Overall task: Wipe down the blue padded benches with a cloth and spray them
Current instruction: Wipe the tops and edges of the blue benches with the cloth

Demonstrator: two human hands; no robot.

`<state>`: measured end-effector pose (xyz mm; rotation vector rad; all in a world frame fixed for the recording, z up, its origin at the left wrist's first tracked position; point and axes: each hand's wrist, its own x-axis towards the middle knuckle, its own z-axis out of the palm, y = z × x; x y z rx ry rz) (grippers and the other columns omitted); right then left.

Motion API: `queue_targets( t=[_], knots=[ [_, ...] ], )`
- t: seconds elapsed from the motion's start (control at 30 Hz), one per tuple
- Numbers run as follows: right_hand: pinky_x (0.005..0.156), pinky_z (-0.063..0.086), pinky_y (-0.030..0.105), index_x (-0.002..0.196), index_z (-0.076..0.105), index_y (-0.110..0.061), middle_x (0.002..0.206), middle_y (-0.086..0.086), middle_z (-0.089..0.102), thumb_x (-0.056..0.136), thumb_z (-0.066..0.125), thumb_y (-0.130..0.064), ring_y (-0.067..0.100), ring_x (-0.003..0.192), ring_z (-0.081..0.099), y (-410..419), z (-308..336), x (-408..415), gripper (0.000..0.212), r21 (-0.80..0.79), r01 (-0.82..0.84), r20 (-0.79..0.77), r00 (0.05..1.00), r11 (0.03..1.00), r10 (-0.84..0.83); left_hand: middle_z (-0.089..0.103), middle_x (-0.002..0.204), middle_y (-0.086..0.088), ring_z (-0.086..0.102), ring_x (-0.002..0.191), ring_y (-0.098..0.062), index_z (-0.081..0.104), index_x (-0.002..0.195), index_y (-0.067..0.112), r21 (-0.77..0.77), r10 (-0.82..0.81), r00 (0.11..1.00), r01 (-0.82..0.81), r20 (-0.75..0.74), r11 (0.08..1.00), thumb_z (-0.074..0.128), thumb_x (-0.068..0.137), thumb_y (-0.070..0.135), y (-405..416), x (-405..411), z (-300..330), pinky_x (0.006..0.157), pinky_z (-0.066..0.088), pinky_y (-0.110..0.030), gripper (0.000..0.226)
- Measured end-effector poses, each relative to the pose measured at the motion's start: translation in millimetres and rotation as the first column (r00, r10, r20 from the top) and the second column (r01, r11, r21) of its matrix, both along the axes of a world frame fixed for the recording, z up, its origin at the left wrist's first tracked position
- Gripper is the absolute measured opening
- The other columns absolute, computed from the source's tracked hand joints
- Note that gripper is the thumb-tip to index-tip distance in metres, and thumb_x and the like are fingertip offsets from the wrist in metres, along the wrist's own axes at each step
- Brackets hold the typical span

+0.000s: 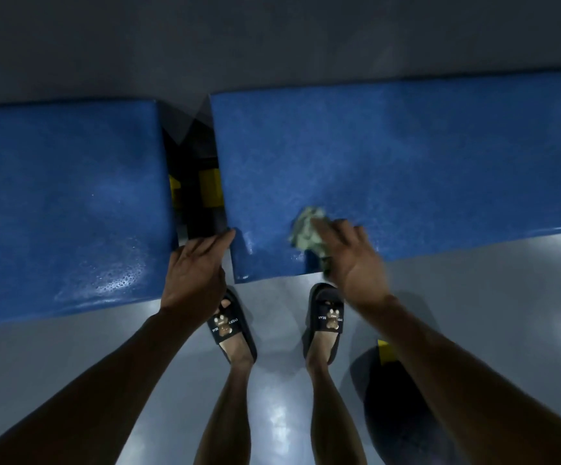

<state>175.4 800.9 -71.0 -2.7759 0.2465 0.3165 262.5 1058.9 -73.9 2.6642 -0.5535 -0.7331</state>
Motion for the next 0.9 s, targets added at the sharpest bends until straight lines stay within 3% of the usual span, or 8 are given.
queue_targets(
  t=[0.1, 0.23, 0.4, 0.5, 0.57, 0.67, 0.77, 0.9],
  knots=[
    [0.077, 0.048, 0.042, 0.141, 0.047, -0.019, 0.114, 0.013, 0.048, 0.089, 0.057, -0.031, 0.034, 0.097, 0.045, -39, -2, -5, 0.054, -0.009, 0.386, 0.097, 0.918, 0.922, -0.384, 0.051, 0.144, -0.002, 0.042, 0.129, -0.024, 0.034, 0.150, 0.023, -0.022, 0.013, 1.000, -0.014, -0.010, 1.000, 0.049, 0.087, 0.002, 1, 2, 0, 0.105, 0.033, -0.043, 0.068],
    [0.087, 0.043, 0.043, 0.148, 0.039, -0.019, 0.123, 0.016, 0.044, 0.077, 0.064, -0.006, 0.037, 0.103, 0.044, 10, -10, 2, 0.077, -0.001, 0.604, 0.067, 0.796, 0.797, -0.602, 0.058, 0.134, -0.010, 0.048, 0.123, -0.029, 0.036, 0.150, 0.019, -0.053, 0.019, 1.000, -0.019, -0.002, 0.998, 0.047, 0.088, 0.006, 4, 3, -4, 0.100, 0.036, -0.044, 0.064],
    [0.076, 0.050, 0.035, 0.147, 0.037, -0.016, 0.129, 0.011, 0.043, 0.070, 0.076, -0.011, 0.027, 0.106, 0.045, 102, 0, 4, 0.086, 0.096, 0.235, -0.001, 0.972, 0.967, -0.236, 0.062, 0.122, -0.013, 0.051, 0.113, -0.031, 0.037, 0.149, 0.017, -0.074, 0.002, 1.000, -0.002, 0.006, 0.997, 0.042, 0.086, 0.017, 2, 2, -5, 0.093, 0.038, -0.044, 0.064],
    [0.068, 0.053, 0.036, 0.143, 0.044, -0.018, 0.126, 0.011, 0.051, 0.060, 0.079, -0.014, 0.029, 0.101, 0.049, 64, 5, 9, 0.090, 0.034, -0.087, -0.020, 0.996, 0.996, 0.088, 0.055, 0.135, -0.008, 0.046, 0.121, -0.029, 0.033, 0.151, 0.023, -0.078, 0.008, 1.000, -0.008, 0.006, 0.997, 0.038, 0.091, 0.029, -1, 8, 1, 0.096, 0.036, -0.043, 0.061],
    [0.063, 0.051, 0.037, 0.139, 0.050, -0.018, 0.123, 0.010, 0.053, 0.060, 0.077, -0.013, 0.032, 0.096, 0.050, 18, 1, 12, 0.084, -0.072, -0.114, -0.010, 0.993, 0.991, 0.114, 0.044, 0.150, 0.003, 0.040, 0.127, -0.025, 0.032, 0.151, 0.029, -0.106, 0.014, 0.999, -0.011, 0.032, 0.994, 0.045, 0.093, 0.034, -4, 15, 3, 0.100, 0.035, -0.043, 0.060],
    [0.067, 0.044, 0.038, 0.138, 0.049, -0.020, 0.118, 0.013, 0.047, 0.080, 0.068, -0.016, 0.037, 0.102, 0.047, -53, 1, 15, 0.060, -0.144, 0.235, 0.016, 0.972, 0.961, -0.235, 0.031, 0.157, 0.011, 0.033, 0.130, -0.022, 0.029, 0.152, 0.034, -0.109, -0.019, 0.998, 0.025, 0.053, 0.994, 0.061, 0.091, 0.032, -8, 26, 5, 0.102, 0.034, -0.043, 0.069],
    [0.075, 0.046, 0.042, 0.141, 0.043, -0.019, 0.124, 0.018, 0.042, 0.085, 0.060, -0.012, 0.039, 0.110, 0.043, -68, -5, 22, 0.059, -0.185, 0.631, 0.040, 0.770, 0.753, -0.636, 0.023, 0.160, 0.012, 0.030, 0.133, -0.024, 0.025, 0.153, 0.034, -0.061, -0.081, 0.994, 0.086, 0.071, 0.994, 0.065, 0.087, 0.034, -13, 38, 4, 0.101, 0.034, -0.044, 0.077],
    [0.081, 0.046, 0.045, 0.145, 0.042, -0.015, 0.123, 0.018, 0.047, 0.078, 0.057, -0.007, 0.038, 0.103, 0.045, 21, -19, 48, 0.069, -0.133, 0.587, 0.131, 0.809, 0.798, -0.573, 0.012, 0.163, 0.011, 0.020, 0.138, -0.024, 0.020, 0.154, 0.034, 0.034, -0.174, 0.980, 0.172, 0.097, 0.985, 0.068, 0.085, 0.036, -26, 53, 4, 0.103, 0.031, -0.046, 0.084]
  ],
)
